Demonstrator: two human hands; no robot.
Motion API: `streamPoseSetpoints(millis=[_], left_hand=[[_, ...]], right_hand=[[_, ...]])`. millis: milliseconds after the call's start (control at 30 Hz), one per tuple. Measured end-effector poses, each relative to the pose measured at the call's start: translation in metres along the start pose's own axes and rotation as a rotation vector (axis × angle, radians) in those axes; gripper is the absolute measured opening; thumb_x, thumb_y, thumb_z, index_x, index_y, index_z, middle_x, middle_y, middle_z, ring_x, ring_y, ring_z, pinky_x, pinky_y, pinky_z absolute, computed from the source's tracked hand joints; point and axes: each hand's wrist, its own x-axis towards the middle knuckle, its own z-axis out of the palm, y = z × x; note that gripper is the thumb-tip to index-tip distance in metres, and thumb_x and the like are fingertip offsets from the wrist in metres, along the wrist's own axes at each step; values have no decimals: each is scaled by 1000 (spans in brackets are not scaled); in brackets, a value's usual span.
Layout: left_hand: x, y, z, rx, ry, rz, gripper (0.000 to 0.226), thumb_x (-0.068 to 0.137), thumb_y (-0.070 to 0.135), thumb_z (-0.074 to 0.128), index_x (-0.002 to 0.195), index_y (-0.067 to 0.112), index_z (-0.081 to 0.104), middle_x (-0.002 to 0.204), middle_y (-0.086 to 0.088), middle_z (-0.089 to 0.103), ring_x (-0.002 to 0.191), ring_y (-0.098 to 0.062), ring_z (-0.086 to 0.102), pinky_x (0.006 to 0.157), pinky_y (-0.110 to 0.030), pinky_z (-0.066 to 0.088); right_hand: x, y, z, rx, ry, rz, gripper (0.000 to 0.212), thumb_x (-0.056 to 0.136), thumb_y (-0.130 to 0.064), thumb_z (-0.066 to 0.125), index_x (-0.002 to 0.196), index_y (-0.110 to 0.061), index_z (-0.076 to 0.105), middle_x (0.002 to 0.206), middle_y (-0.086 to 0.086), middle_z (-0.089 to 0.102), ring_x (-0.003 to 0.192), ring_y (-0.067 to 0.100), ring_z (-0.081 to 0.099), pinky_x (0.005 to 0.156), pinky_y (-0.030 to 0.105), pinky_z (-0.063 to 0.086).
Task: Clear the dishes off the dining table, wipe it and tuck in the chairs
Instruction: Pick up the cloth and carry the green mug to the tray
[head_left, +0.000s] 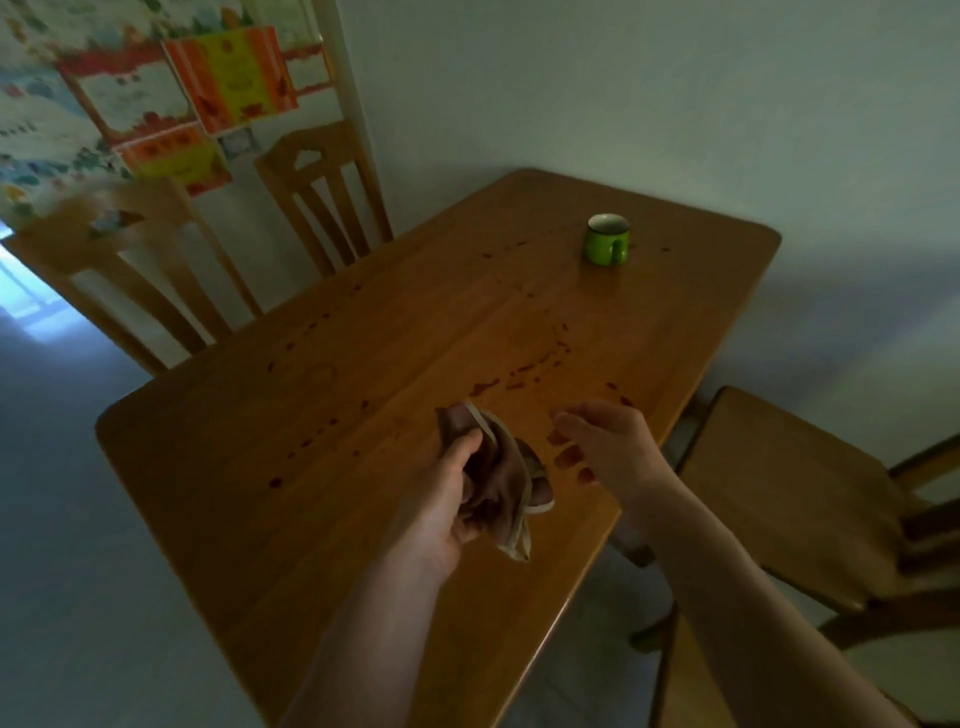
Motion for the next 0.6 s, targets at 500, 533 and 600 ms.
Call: streamPoseSetpoints(millis=[500, 533, 600], left_hand=[[163, 117, 98, -105, 29, -9, 43, 97, 36, 56, 138, 26, 49, 121, -11, 58, 109, -34, 57, 98, -57, 48], [176, 125, 110, -108, 26, -12, 43, 97, 35, 56, 138, 27, 48, 110, -8, 58, 108, -34, 57, 97, -57, 49], [200, 139, 132, -119, 26, -10, 43, 96, 34, 57, 138, 29, 48, 98, -3, 54, 106, -32, 56, 95, -56, 50]], right_hand=[[248, -39, -36, 79, 94, 111, 20, 101, -24, 51, 92, -10, 63, 76, 8, 65, 58, 18, 57, 46, 24, 42], [269, -42, -41, 74, 93, 121, 20, 101, -23, 51, 89, -12, 62, 77, 8, 65, 56, 17, 57, 44, 22, 41], [304, -45, -48, 62, 88, 133, 19, 101, -23, 51, 86, -16, 60, 76, 7, 65, 53, 16, 57, 44, 21, 40]])
